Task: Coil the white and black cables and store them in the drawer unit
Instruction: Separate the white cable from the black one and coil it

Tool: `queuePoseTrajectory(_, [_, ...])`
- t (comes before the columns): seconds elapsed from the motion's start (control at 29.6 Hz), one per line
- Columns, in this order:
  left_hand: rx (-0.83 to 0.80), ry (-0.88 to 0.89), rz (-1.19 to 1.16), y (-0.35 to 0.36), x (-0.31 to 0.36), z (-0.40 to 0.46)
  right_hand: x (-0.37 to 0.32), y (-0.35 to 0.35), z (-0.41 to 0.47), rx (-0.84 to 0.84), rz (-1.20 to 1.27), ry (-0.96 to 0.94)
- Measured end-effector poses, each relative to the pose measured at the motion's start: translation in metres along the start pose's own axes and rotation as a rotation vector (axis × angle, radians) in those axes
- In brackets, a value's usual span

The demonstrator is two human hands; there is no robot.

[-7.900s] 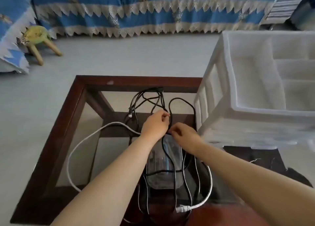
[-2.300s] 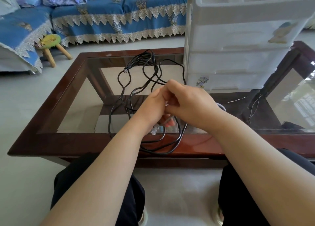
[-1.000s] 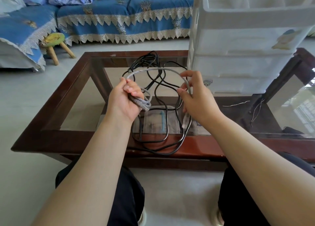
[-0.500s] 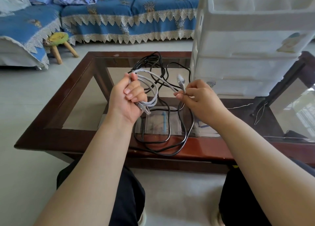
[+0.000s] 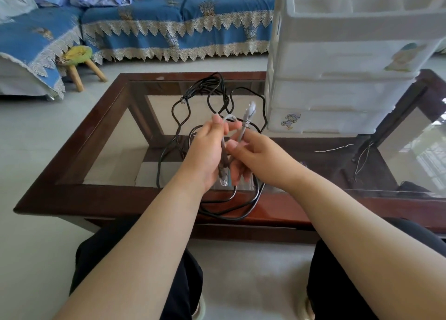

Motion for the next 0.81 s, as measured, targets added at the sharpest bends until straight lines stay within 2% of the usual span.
queuePoseTrajectory(0.1, [0.02,0.005,0.161,0.006,0.0,-0.004,0.0,0.0,0.0,0.014,0.079,-0.002])
queuePoseTrajectory(0.2, [0.039,-0.026,0.328,0.005,-0.006,0.001,0.003,-0.001,-0.001,0.004,0.18,0.101])
queuePoseTrajectory(0.27, [-0.045,-0.07,0.406,0.012,-0.012,0.003,0.003,-0.02,0.001,0.125,0.021,0.106])
queuePoseTrajectory(0.34, [-0.131,-0.126,0.341,0.021,-0.02,0.002,-0.002,-0.045,0.003,0.279,-0.298,0.047])
queuePoseTrajectory(0.41, [-0.167,-0.174,0.222,0.023,-0.023,0.003,-0.003,-0.058,0.003,0.362,-0.434,0.018])
queuePoseTrajectory(0.54, [-0.262,-0.288,-0.058,0.025,-0.027,0.006,-0.002,-0.058,0.002,0.42,-0.429,-0.032])
queuePoseTrajectory(0.61, [-0.336,-0.357,-0.179,0.032,-0.027,0.001,-0.004,-0.054,0.003,0.381,-0.354,-0.069])
queuePoseTrajectory(0.71, [-0.399,-0.372,-0.256,0.04,-0.024,-0.003,0.001,-0.05,0.003,0.292,-0.116,-0.005])
queuePoseTrajectory(0.81, [-0.413,-0.352,-0.256,0.047,-0.019,-0.001,0.005,-0.057,-0.002,0.351,-0.057,-0.003])
Point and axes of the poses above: each hand's wrist, its own z-axis towards the middle knuckle, its own y-axis out of the palm, x = y × z, the point moved 8 cm from there along z, towards the middle knuckle, and after that the axes turned 7 degrees about z, right-handed, at the moved point
